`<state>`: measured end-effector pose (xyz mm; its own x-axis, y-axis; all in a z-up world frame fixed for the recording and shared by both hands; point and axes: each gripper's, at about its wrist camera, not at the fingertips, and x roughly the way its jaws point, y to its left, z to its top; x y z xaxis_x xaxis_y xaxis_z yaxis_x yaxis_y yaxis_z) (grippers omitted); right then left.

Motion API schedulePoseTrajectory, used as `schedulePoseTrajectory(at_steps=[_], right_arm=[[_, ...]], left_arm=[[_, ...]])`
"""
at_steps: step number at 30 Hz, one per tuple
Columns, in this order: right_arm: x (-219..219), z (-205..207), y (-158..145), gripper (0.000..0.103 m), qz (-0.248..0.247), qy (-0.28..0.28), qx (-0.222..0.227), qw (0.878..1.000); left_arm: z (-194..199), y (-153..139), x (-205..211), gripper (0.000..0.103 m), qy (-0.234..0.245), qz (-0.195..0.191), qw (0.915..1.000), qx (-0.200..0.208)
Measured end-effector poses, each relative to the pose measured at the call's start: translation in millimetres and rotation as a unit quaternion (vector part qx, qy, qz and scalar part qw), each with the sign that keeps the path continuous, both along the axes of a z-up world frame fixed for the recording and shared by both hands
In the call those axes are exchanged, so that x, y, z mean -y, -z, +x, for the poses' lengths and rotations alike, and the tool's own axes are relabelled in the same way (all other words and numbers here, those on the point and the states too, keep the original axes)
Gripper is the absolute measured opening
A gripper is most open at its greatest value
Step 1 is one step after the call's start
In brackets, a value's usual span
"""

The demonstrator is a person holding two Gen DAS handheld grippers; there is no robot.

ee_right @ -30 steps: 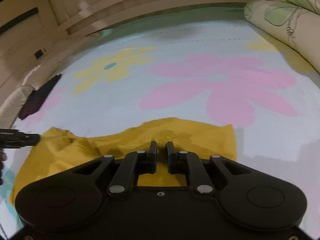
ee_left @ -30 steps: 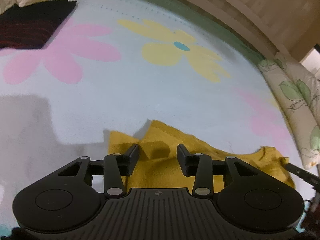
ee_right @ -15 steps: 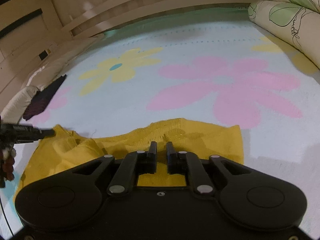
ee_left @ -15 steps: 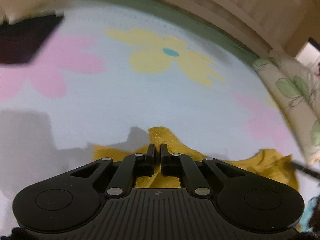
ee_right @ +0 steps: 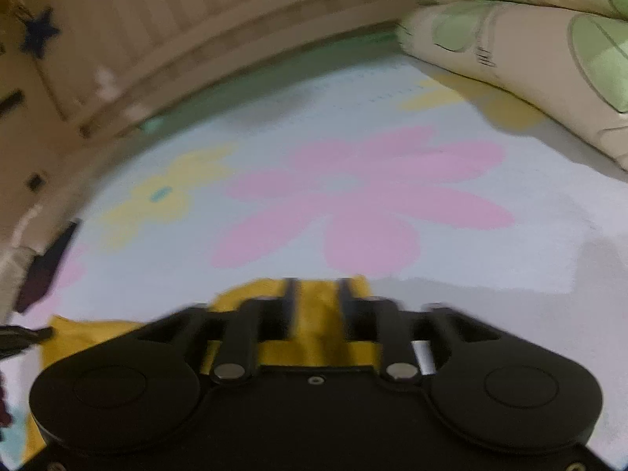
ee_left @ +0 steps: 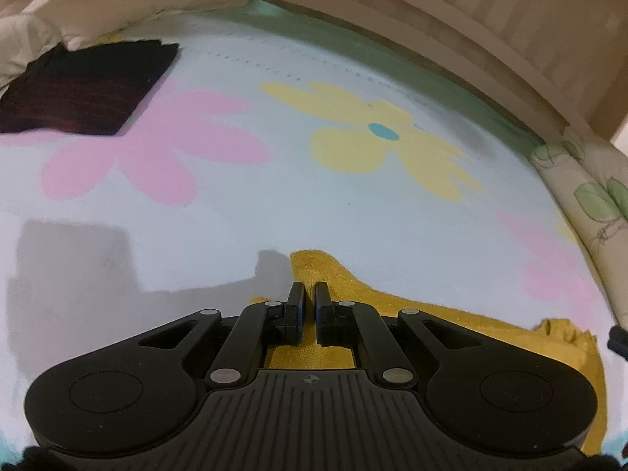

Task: Fold small clothes

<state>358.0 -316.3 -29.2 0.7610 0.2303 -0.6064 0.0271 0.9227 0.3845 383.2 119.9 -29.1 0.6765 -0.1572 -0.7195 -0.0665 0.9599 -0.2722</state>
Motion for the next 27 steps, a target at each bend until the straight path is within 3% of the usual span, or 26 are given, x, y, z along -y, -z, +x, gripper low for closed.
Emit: schedulePoseTrajectory(at_steps=[1, 3, 6, 7, 8, 9, 13, 16, 19, 22, 23, 24, 25, 26, 27], right_arm=[[-3.4, 1.4, -0.7, 0.072, -0.006, -0.008, 0.001, 1.0], [-11.9, 5.2, 3.1, 0.071, -0.025, -0.021, -0.012, 0.999], [-25.0, 10.8, 14.5, 0.061, -0.05, -0.043, -0.031, 0.997], [-30.4, 13.6, 18.7, 0.049, -0.063, -0.05, -0.044, 0.996], [-33.7, 16.0, 21.6, 0.024, -0.074, -0.052, -0.054, 0.994], [-36.6, 14.7, 21.5, 0.011, -0.079, -0.056, -0.049, 0.994], [-33.4, -0.8, -4.3, 0.011, -0.108, -0.021, 0.036, 0.993], [-14.5, 4.5, 3.9, 0.01, -0.09, 0.013, 0.002, 0.996], [-9.3, 8.2, 22.2, 0.01, -0.096, 0.018, -0.042, 0.994], [-4.0, 11.8, 23.8, 0.021, -0.073, 0.023, -0.051, 0.996], [-4.3, 11.6, 20.0, 0.039, -0.072, 0.025, -0.048, 0.996], [-2.9, 11.3, 14.9, 0.05, -0.072, 0.03, -0.041, 0.996], [-2.8, 5.4, 10.9, 0.068, -0.068, 0.034, -0.032, 0.997], [-2.1, 3.8, 5.7, 0.079, -0.061, 0.034, -0.023, 0.997], [-1.1, 3.8, 2.3, 0.08, -0.054, 0.03, -0.022, 0.998]], left_arm=[[0.1, -0.7, -0.1, 0.005, 0.002, -0.001, 1.0, 0.001], [-0.2, -1.1, -0.8, 0.005, 0.003, -0.003, 1.0, 0.002], [-1.3, -1.0, -0.7, 0.005, 0.006, -0.002, 1.0, 0.0], [0.2, -0.6, -1.3, 0.005, 0.008, -0.001, 1.0, 0.0], [-1.0, -1.3, -1.2, 0.005, 0.01, 0.001, 0.9999, 0.001], [-0.1, -2.4, -1.7, 0.005, 0.012, 0.001, 0.9999, 0.006], [-6.5, -13.8, -0.1, 0.005, 0.032, 0.017, 0.9984, 0.043], [-3.7, -6.4, 2.4, 0.007, 0.034, 0.046, 0.998, 0.024], [0.9, 8.7, -5.3, 0.007, 0.01, 0.037, 0.9992, -0.01], [1.8, 7.2, -8.9, 0.007, 0.0, 0.044, 0.9989, -0.016], [1.2, 2.4, -7.9, 0.007, -0.003, 0.055, 0.9984, -0.012], [0.1, -3.6, -6.2, 0.008, -0.004, 0.062, 0.998, -0.004], [-1.5, -9.8, -3.5, 0.017, 0.002, 0.065, 0.9979, 0.005], [-3.6, -15.9, 0.1, 0.026, 0.011, 0.065, 0.9977, 0.013], [-5.9, -20.8, 4.6, 0.04, 0.022, 0.064, 0.9975, 0.019]])
